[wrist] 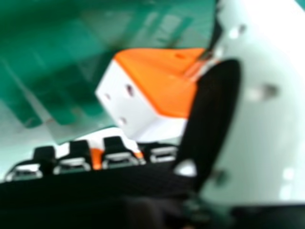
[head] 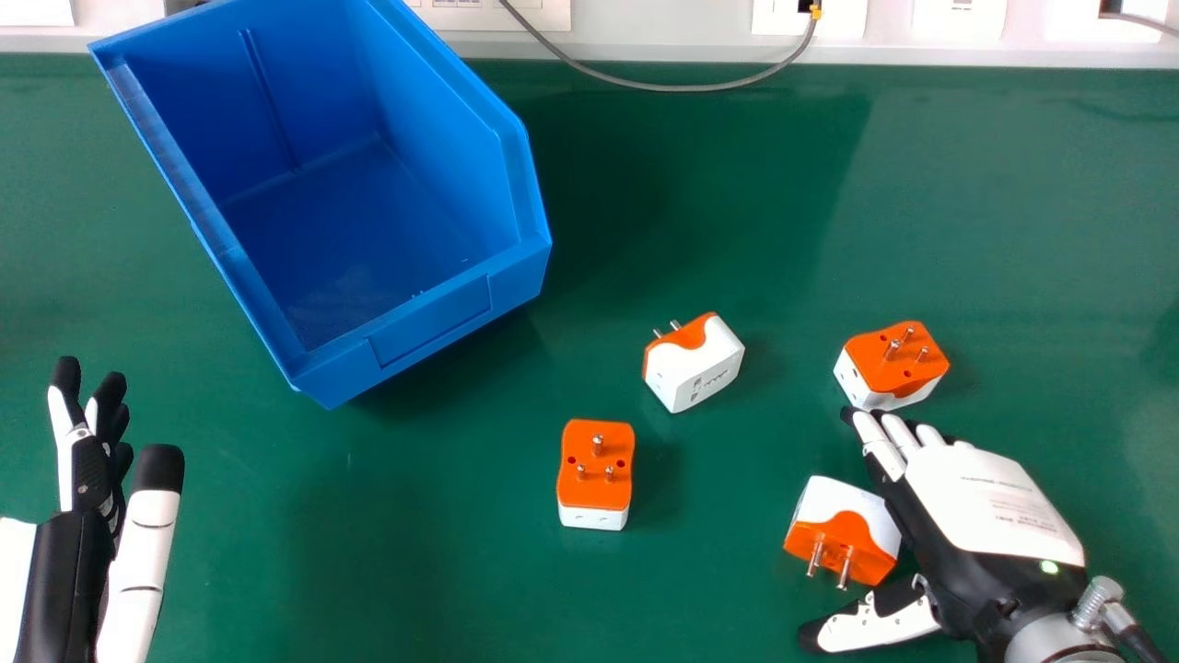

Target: Pick all objects and put in blue box

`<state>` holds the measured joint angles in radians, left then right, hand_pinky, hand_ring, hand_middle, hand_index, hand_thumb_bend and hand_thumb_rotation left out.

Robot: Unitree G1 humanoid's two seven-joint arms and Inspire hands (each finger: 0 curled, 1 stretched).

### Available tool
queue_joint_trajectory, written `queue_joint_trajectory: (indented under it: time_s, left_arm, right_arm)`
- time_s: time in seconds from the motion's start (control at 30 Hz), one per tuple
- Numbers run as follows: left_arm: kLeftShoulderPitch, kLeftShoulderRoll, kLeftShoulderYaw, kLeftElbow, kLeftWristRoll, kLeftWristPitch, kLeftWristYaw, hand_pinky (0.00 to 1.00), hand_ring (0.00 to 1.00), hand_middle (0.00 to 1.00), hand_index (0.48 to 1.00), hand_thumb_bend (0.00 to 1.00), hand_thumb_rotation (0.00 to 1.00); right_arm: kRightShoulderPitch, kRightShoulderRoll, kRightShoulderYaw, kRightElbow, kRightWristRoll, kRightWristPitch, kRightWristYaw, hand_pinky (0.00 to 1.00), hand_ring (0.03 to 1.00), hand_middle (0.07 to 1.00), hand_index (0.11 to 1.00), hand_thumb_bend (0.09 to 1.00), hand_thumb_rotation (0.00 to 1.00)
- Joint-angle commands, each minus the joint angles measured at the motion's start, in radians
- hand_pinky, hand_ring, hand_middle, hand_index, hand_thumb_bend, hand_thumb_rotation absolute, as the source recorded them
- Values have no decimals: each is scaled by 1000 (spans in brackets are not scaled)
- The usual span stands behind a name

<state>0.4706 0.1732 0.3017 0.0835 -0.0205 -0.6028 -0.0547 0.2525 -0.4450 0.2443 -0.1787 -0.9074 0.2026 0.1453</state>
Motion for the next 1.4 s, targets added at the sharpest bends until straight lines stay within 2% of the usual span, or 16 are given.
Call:
queue_joint_trajectory:
  time_s: [0.0,0.07,0.23,0.37,0.57,0.77,0.97,1.13,1.27,1.37]
  left_arm:
    - [12,1,7,-23,-14,-6,-3,1000,1000,1000,1000,711,1000]
    - [18,0,7,-33,-12,-4,-3,1000,1000,1000,1000,711,1000]
    - [24,3,10,-31,-14,-6,-6,1000,1000,1000,1000,713,1000]
    - [32,2,11,-41,-10,-3,-5,1000,1000,1000,1000,713,1000]
    - [38,3,11,-47,-11,-1,-6,1000,1000,1000,1000,713,1000]
    - [42,2,10,-57,-8,-3,-5,1000,1000,1000,1000,716,1000]
    - [30,6,11,-39,-7,-5,-5,1000,1000,1000,1000,715,1000]
    - [23,6,12,-32,-8,-2,-6,1000,1000,1000,1000,715,1000]
    - [22,2,10,-39,-6,4,-1,1000,1000,1000,1000,716,1000]
    - [18,2,10,-31,-8,2,-2,1000,1000,1000,1000,716,1000]
  right_arm:
    - [-1,-5,1,6,-3,11,-1,1000,1000,1000,981,662,319]
    - [-4,-2,5,12,-2,15,-2,1000,1000,1000,981,662,322]
    - [-8,2,14,17,-4,25,2,1000,1000,996,978,655,314]
    - [-7,1,14,13,1,22,3,1000,1000,994,976,649,311]
    - [-10,1,15,17,3,13,-4,1000,990,980,960,639,306]
    - [-20,2,20,11,-4,16,2,990,942,915,884,568,304]
    - [-33,4,27,7,-5,23,12,950,890,857,827,529,296]
    - [-42,3,34,-9,-5,34,29,922,864,833,808,511,343]
    - [-52,3,34,-4,4,26,26,906,846,822,801,505,367]
    - [-58,3,35,7,7,20,14,888,822,808,787,502,381]
